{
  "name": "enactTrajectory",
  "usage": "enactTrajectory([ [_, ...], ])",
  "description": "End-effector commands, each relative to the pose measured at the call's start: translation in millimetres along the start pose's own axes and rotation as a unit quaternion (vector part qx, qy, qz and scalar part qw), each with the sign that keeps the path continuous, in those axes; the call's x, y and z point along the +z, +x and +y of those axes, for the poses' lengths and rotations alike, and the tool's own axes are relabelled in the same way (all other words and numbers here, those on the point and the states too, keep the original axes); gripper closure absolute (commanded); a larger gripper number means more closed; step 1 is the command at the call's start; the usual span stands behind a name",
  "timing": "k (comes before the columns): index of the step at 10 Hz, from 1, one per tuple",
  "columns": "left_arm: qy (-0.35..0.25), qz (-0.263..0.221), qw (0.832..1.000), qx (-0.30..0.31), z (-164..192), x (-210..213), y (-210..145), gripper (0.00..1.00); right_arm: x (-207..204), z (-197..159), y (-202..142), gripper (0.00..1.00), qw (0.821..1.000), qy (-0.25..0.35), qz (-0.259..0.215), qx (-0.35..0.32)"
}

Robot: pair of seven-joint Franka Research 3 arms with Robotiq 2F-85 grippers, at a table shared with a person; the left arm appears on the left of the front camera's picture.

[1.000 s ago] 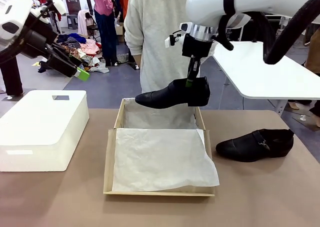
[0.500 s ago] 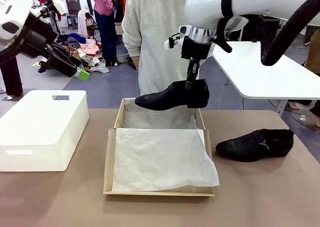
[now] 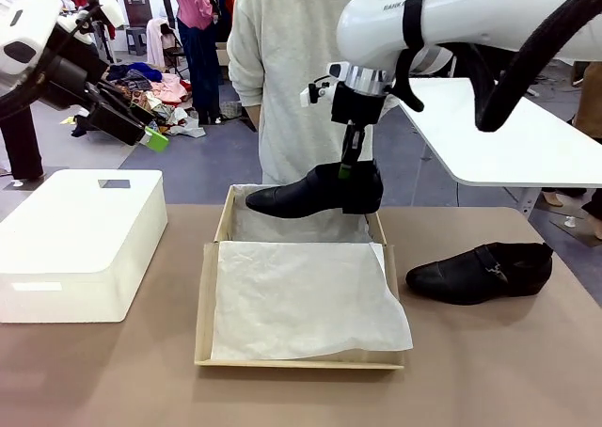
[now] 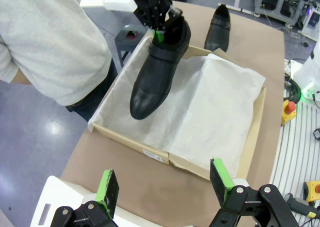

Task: Pack the shoes into the box.
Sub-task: Place one shoe of the Shoes into the Shoes Box.

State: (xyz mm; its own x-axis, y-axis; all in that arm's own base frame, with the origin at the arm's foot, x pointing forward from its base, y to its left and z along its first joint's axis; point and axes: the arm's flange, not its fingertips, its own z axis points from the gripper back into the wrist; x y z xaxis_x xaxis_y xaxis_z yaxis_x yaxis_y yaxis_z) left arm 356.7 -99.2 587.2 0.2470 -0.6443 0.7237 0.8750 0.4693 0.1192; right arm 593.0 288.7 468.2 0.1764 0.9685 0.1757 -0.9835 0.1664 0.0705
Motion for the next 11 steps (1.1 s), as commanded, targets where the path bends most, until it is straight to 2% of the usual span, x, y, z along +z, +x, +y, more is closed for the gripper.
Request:
enactTrajectory([
  [1,-0.006,-0.008,1.000,-0.006,2,0,-1,0.04,-7,-11,12,1.00,1.000,-0.006,-0.010,0.001],
  [11,-0.006,-0.008,1.000,-0.006,2,0,-1,0.04,-78,-24,23,1.00,0.999,0.028,0.017,0.035],
])
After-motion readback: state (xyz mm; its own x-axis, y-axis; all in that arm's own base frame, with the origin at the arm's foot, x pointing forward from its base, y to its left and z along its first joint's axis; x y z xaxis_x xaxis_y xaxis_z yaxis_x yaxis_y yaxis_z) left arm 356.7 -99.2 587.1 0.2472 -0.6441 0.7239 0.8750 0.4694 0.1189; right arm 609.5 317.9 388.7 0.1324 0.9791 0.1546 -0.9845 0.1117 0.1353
